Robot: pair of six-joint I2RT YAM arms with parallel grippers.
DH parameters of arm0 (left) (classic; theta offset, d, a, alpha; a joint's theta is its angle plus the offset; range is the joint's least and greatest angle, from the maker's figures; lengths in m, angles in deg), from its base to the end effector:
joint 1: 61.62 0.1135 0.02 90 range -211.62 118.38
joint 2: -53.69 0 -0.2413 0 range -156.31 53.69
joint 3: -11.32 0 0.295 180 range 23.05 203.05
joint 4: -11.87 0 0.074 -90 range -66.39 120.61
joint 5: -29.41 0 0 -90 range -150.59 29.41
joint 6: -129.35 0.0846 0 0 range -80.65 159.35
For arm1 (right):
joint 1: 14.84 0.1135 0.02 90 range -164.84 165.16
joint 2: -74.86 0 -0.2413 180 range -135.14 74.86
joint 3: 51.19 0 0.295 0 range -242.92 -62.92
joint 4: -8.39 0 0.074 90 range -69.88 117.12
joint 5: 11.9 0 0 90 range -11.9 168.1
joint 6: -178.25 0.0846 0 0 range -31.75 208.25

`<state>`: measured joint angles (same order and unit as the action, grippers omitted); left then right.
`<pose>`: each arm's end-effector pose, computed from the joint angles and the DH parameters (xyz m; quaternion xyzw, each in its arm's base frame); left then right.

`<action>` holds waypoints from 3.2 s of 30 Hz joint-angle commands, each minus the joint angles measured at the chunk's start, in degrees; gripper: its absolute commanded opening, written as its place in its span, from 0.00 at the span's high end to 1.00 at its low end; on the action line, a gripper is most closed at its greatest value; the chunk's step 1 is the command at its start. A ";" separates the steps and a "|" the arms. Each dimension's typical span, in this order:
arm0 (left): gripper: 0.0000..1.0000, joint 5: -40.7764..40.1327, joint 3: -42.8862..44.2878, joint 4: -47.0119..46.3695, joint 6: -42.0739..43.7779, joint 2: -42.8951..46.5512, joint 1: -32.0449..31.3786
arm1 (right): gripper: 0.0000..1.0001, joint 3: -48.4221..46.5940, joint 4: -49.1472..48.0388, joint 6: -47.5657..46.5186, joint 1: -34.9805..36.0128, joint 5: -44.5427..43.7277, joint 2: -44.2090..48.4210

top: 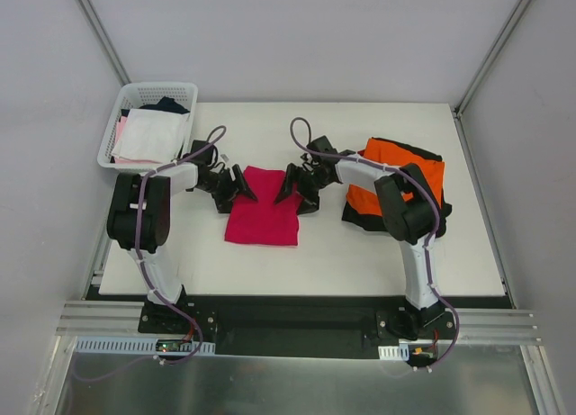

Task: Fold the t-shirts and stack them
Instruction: Neatly place the folded tshirt to the corner

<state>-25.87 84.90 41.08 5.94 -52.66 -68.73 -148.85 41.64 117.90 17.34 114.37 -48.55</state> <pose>0.3943 -0.0977 0.0587 -0.1403 0.9182 -0.3516 0.1165 0.3896 0.3043 0.0649 -0.1034 0.9137 0.3878 0.0638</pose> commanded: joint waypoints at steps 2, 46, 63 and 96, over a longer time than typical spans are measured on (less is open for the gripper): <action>0.32 -2.82 -2.78 -1.57 0.27 -3.25 -2.03 | 0.23 0.59 0.28 -0.38 1.74 -3.49 -2.45; 0.95 -6.51 16.28 13.90 -1.92 11.69 -11.25 | 0.99 -11.36 21.72 -8.55 -5.81 -9.11 16.18; 0.94 -4.92 27.28 15.84 -3.16 7.82 -19.51 | 0.99 -7.33 28.66 -11.54 -14.16 -12.19 28.39; 0.91 2.45 51.09 17.42 0.71 -14.50 -32.35 | 0.99 5.51 38.51 -21.21 -40.08 -12.19 45.63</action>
<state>-23.62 132.59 53.56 2.90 -65.27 -101.19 -142.80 78.88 99.49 -17.83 104.47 -6.94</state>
